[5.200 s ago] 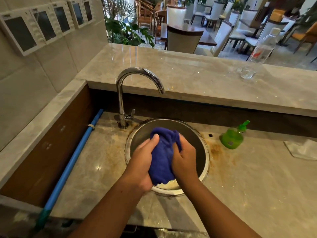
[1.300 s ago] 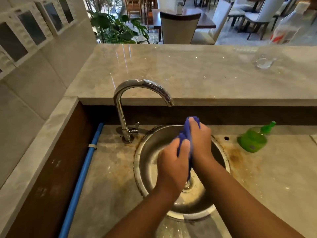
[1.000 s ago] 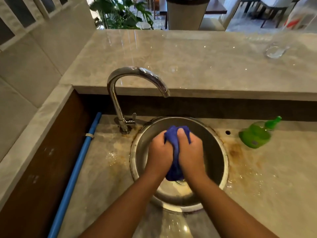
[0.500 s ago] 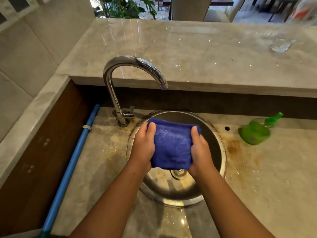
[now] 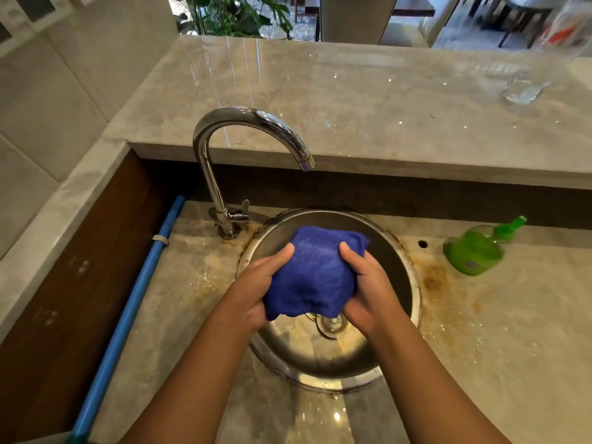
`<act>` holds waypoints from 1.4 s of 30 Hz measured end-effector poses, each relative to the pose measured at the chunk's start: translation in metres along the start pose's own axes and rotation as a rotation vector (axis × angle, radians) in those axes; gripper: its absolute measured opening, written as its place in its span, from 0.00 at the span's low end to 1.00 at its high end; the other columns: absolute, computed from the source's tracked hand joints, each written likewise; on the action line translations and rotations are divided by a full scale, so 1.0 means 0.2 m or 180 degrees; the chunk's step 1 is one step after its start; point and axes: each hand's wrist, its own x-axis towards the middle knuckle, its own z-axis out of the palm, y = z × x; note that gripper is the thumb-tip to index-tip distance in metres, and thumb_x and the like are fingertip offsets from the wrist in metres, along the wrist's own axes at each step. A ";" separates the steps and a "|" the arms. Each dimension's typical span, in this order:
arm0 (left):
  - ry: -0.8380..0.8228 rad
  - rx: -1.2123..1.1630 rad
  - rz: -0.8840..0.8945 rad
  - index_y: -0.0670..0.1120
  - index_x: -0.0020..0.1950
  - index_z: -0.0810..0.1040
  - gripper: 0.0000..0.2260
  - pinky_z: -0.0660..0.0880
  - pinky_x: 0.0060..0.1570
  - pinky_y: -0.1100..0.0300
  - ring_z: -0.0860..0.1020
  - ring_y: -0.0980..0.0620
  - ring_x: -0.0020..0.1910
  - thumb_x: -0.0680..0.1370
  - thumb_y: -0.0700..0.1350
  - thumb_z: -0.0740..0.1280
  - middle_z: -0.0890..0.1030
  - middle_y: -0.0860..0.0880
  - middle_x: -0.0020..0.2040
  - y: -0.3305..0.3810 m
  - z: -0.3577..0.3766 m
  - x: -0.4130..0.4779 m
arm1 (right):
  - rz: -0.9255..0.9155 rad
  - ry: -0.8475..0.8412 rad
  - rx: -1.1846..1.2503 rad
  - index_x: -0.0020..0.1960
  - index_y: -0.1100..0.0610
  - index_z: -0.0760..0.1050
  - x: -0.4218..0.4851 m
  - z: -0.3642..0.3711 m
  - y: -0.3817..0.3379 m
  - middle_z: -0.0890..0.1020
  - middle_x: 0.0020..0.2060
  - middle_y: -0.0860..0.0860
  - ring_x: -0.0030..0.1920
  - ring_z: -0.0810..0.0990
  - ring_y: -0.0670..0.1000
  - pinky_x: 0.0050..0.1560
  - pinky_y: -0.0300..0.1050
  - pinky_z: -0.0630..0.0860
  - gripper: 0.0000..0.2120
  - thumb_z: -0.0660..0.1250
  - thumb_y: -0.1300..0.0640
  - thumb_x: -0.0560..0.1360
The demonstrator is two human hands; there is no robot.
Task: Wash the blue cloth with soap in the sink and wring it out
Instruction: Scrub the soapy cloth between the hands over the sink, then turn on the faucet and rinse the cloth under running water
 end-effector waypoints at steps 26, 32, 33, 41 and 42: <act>-0.0293 -0.0532 0.0454 0.43 0.65 0.76 0.18 0.83 0.44 0.55 0.85 0.46 0.51 0.75 0.35 0.66 0.86 0.43 0.55 0.02 -0.37 0.04 | -0.0211 -0.0436 -0.2638 0.63 0.53 0.73 0.73 0.32 0.10 0.80 0.58 0.52 0.59 0.80 0.51 0.57 0.51 0.80 0.14 0.63 0.48 0.81; -0.0141 -0.0701 0.0361 0.44 0.69 0.74 0.22 0.82 0.53 0.50 0.82 0.41 0.60 0.75 0.37 0.71 0.82 0.40 0.62 0.00 -0.51 0.04 | -0.0222 -0.0763 -0.3174 0.73 0.54 0.69 0.89 0.47 0.23 0.75 0.65 0.52 0.66 0.74 0.54 0.66 0.52 0.75 0.20 0.59 0.49 0.83; -0.0116 -0.0712 0.0355 0.44 0.69 0.74 0.22 0.82 0.54 0.50 0.82 0.41 0.60 0.75 0.37 0.71 0.82 0.41 0.62 0.00 -0.53 0.04 | -0.0213 -0.0785 -0.3196 0.71 0.56 0.70 0.91 0.48 0.25 0.77 0.62 0.51 0.66 0.74 0.54 0.65 0.50 0.75 0.20 0.58 0.49 0.84; -0.0090 -0.0818 0.0296 0.45 0.68 0.75 0.21 0.74 0.64 0.43 0.81 0.41 0.62 0.74 0.37 0.68 0.82 0.41 0.62 0.00 -0.57 0.03 | -0.0648 -0.0746 -0.3602 0.60 0.56 0.81 0.93 0.47 0.35 0.83 0.53 0.55 0.56 0.80 0.54 0.63 0.58 0.75 0.21 0.54 0.45 0.84; -0.0086 -0.0834 0.0297 0.45 0.68 0.75 0.21 0.74 0.64 0.43 0.81 0.41 0.62 0.74 0.37 0.68 0.83 0.41 0.62 0.00 -0.57 0.03 | -0.0719 -0.0723 -0.3603 0.60 0.57 0.81 0.93 0.47 0.35 0.83 0.53 0.55 0.55 0.80 0.53 0.63 0.57 0.76 0.22 0.54 0.45 0.84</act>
